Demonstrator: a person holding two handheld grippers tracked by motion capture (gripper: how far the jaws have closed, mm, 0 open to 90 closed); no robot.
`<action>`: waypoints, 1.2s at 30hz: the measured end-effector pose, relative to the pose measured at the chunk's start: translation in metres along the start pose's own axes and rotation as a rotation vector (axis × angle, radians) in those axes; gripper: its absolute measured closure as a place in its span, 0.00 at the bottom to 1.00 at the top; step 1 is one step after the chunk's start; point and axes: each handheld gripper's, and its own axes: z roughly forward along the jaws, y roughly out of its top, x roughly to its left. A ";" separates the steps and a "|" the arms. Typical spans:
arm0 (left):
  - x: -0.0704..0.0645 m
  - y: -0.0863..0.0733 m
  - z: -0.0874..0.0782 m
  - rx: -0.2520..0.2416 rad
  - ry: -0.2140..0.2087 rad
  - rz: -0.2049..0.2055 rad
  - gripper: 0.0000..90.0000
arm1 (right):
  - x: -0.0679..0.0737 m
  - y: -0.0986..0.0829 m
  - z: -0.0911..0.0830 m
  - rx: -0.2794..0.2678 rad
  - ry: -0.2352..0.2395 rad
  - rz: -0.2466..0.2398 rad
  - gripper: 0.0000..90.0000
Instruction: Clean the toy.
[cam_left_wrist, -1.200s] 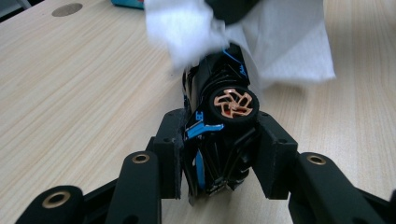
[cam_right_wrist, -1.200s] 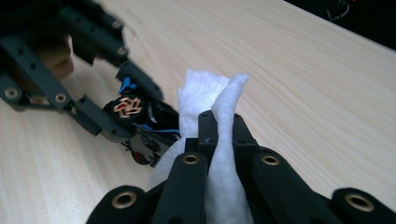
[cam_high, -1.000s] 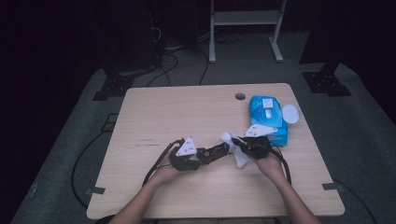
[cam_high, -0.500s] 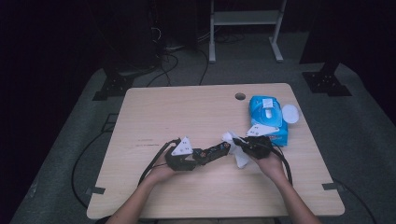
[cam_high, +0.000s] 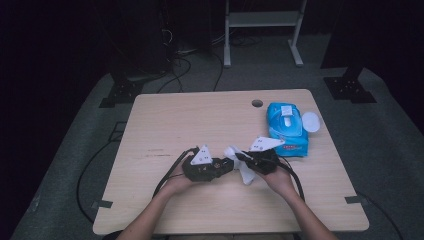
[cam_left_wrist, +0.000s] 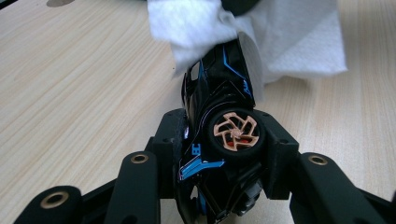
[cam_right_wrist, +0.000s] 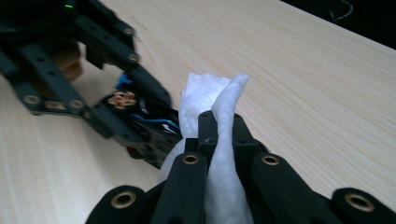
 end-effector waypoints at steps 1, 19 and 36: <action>0.000 0.000 0.000 0.002 -0.001 0.001 0.64 | -0.004 -0.002 -0.001 -0.006 -0.010 0.006 0.96; 0.006 0.000 -0.020 0.022 -0.018 0.008 0.55 | -0.033 -0.017 -0.023 -0.018 -0.046 0.121 0.96; 0.006 0.052 0.031 0.285 -0.047 0.054 0.55 | -0.033 -0.025 -0.017 -0.007 -0.004 0.160 0.96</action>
